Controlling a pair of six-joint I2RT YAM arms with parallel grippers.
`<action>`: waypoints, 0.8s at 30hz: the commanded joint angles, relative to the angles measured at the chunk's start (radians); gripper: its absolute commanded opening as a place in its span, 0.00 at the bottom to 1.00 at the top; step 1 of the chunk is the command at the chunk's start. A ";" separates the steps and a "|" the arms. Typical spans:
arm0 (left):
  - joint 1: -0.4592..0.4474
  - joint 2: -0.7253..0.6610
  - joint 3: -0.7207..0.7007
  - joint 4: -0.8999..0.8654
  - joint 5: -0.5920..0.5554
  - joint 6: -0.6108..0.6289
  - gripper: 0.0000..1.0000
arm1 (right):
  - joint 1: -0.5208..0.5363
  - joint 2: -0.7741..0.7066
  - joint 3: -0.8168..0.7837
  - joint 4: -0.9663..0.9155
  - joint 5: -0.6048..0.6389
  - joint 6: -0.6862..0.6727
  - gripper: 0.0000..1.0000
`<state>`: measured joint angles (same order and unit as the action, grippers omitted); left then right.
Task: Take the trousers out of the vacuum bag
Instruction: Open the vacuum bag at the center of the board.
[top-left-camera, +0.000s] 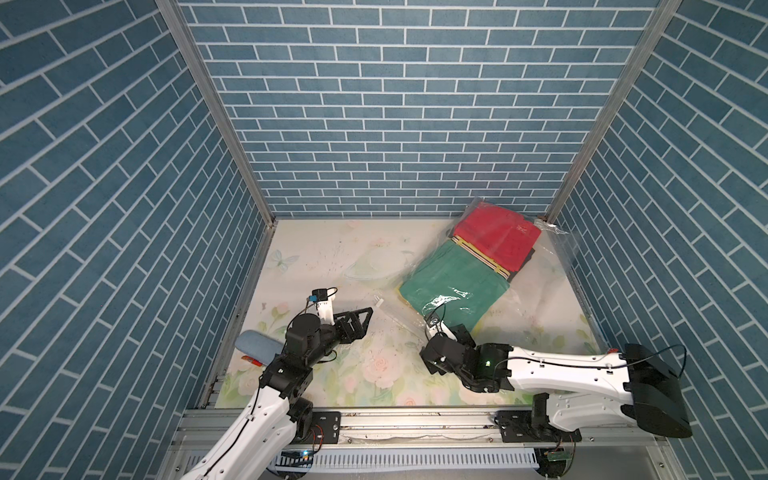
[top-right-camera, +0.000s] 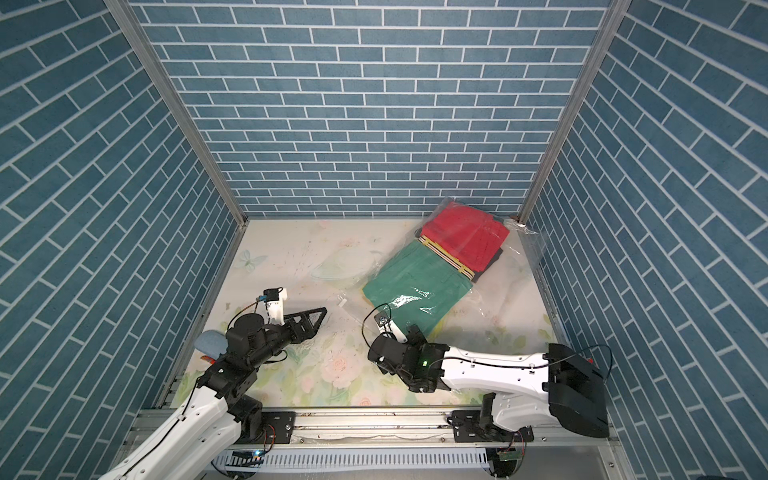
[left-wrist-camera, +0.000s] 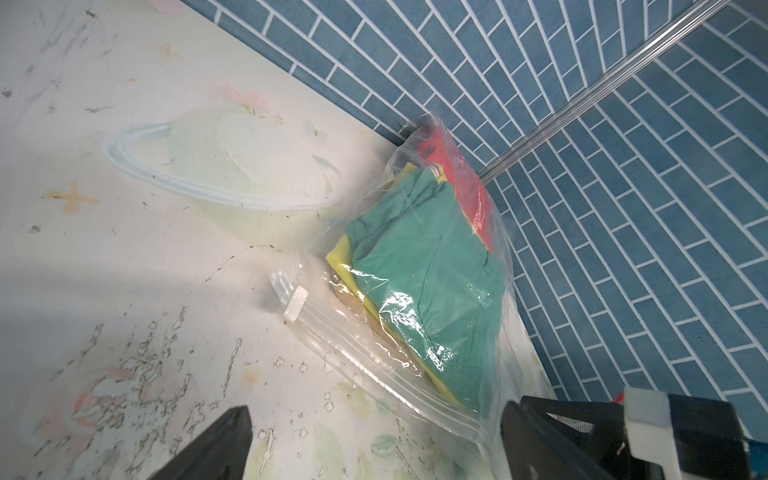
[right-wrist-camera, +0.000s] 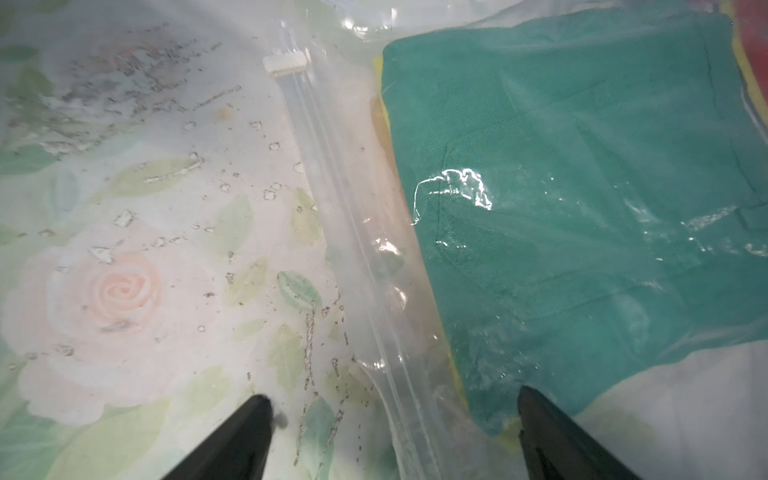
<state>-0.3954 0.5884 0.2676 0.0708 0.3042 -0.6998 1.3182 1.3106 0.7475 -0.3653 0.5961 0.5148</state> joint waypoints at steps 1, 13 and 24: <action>-0.005 -0.019 -0.017 -0.019 -0.022 0.003 1.00 | 0.017 0.053 0.041 -0.091 0.103 0.042 0.94; -0.005 -0.024 -0.026 -0.031 -0.053 -0.001 1.00 | 0.017 0.149 0.053 -0.144 0.170 0.050 0.91; -0.005 -0.008 -0.042 0.000 -0.047 -0.018 1.00 | 0.018 0.233 0.074 -0.177 0.219 0.043 0.87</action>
<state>-0.3954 0.5861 0.2420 0.0582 0.2626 -0.7116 1.3300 1.5242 0.7879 -0.5041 0.7639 0.5278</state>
